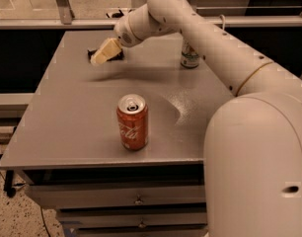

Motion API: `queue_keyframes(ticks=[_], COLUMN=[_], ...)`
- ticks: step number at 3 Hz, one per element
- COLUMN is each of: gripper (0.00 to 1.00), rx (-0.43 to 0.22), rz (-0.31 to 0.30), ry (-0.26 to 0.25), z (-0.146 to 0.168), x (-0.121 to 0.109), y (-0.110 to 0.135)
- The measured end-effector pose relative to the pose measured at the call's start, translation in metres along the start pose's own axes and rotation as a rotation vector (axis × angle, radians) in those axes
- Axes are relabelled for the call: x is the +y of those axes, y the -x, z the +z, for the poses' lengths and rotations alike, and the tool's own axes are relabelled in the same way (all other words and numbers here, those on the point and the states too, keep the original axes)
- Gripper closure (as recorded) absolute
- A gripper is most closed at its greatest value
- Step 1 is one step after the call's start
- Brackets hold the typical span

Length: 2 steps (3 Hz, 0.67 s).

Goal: Pick rxbar chocolate

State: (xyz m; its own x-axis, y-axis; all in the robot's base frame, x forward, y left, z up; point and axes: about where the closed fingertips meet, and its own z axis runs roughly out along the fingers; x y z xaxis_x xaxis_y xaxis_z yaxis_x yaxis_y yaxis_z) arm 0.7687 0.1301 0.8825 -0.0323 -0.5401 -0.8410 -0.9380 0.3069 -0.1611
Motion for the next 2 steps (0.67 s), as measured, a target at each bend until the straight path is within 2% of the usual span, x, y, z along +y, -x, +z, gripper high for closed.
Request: queue_keyframes(ticks=[2], gripper=[0.0], rx=[0.016], rz=[0.073], ry=[0.049], z=[0.029], x=[0.007], y=[-0.019])
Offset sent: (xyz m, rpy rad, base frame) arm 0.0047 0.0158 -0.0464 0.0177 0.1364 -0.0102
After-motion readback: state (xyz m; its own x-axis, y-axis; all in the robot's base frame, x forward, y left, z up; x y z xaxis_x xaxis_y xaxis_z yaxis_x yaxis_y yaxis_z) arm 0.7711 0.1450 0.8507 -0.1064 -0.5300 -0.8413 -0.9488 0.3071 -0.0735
